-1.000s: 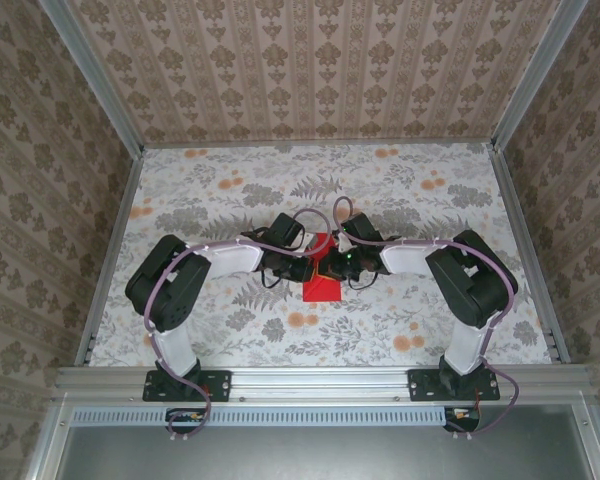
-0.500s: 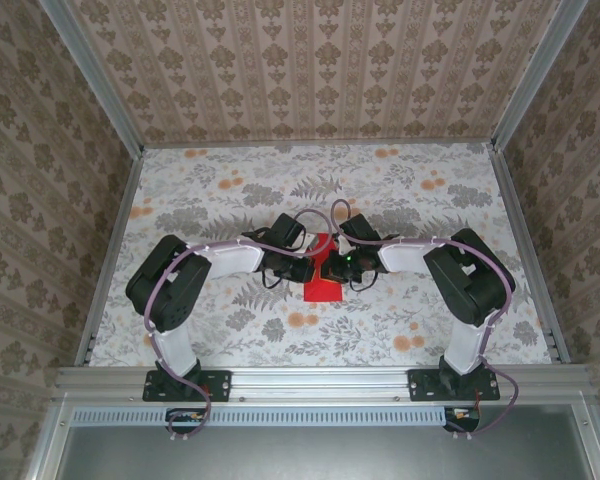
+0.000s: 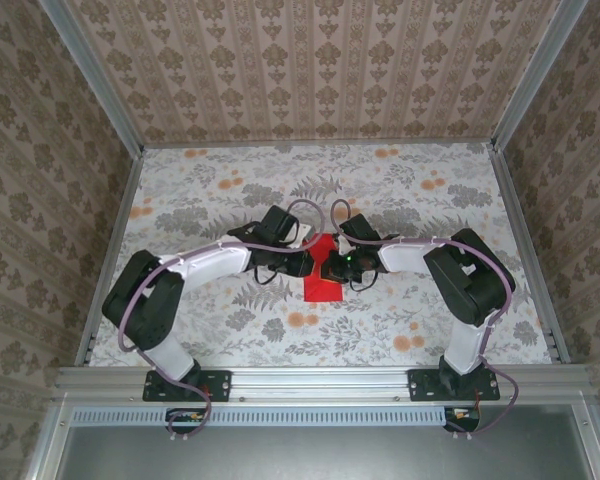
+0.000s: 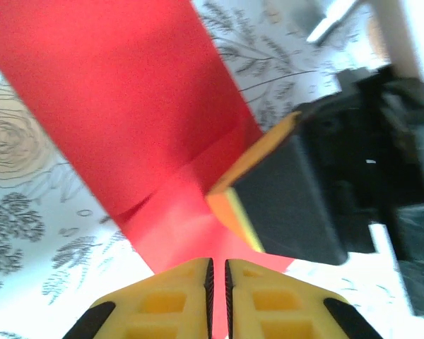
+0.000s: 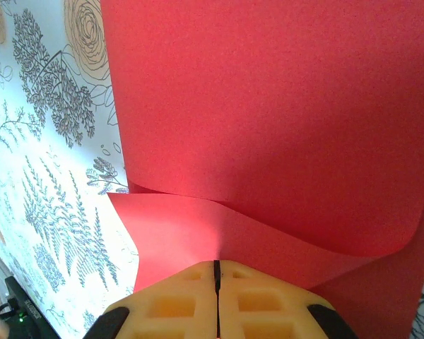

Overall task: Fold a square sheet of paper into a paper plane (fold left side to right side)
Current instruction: Fold the triangle a second time at the center of the table.

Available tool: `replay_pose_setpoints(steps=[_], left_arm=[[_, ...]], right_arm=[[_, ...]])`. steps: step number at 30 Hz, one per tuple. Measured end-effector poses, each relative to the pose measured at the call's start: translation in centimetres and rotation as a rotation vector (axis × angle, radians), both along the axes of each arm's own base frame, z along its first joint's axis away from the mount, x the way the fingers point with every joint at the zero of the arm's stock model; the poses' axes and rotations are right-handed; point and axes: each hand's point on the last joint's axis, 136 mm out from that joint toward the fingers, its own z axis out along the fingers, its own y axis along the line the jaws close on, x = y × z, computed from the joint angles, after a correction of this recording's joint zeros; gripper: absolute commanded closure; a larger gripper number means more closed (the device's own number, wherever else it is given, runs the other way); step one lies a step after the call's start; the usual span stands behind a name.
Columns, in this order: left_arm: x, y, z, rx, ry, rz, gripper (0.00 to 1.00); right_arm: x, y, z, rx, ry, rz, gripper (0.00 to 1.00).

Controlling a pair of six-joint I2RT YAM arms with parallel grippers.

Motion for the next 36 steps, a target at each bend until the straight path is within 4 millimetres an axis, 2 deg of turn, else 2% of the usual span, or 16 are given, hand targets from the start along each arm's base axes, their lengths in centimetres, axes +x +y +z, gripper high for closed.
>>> replay_pose_setpoints(steps=[3, 9, 17, 36], left_arm=[[-1.2, -0.6, 0.1, -0.057, 0.052, -0.026, 0.88], [-3.8, -1.4, -1.3, -0.113, 0.193, -0.076, 0.88], [-5.2, -1.9, -3.2, -0.112, 0.279, -0.113, 0.87], [-4.8, -1.0, -5.5, -0.031, 0.277, -0.072, 0.89]], right_arm=[[0.0, 0.0, 0.0, 0.0, 0.0, 0.0, 0.92], [0.0, 0.0, 0.0, -0.001, 0.002, 0.0, 0.92], [0.0, 0.0, 0.0, -0.002, 0.002, 0.0, 0.92], [0.0, 0.0, 0.0, -0.008, -0.001, 0.012, 0.92]])
